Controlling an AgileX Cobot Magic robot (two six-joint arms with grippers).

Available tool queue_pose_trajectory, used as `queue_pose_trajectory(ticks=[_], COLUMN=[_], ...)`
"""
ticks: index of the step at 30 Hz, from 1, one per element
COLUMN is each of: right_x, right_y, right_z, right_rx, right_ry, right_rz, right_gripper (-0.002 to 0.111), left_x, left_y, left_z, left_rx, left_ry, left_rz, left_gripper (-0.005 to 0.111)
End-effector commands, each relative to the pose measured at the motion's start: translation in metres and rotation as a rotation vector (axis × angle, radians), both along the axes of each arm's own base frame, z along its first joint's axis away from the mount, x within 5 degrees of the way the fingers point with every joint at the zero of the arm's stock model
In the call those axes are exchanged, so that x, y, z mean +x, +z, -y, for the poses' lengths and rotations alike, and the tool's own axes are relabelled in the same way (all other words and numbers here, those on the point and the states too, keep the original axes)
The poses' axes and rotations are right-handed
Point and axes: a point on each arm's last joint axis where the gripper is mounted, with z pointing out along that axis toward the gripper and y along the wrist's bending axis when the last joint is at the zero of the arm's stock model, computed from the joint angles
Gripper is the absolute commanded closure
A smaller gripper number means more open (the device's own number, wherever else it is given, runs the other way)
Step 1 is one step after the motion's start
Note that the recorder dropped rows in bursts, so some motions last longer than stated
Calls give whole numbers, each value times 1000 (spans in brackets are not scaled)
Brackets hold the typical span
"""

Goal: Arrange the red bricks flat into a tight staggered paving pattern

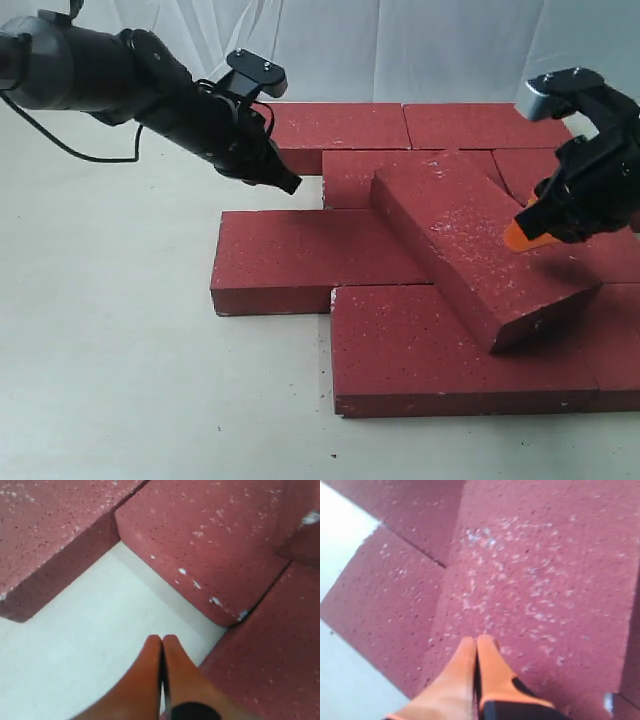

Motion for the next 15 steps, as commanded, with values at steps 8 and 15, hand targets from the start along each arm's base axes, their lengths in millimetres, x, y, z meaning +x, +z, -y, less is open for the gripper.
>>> queue_pose_trajectory(ticks=[8,15], right_x=[-22,-2], right_y=[2,80], right_z=[-35,-64], right_rx=[-74,-1], right_ry=[286,301], right_rz=[-21,71], right_gripper=[109,109], left_x=[31,33], left_y=[3,21], left_z=[65,84], left_rx=[-74,-102], left_ry=[-243,-235], left_rz=[-84,2], left_gripper=[107,107])
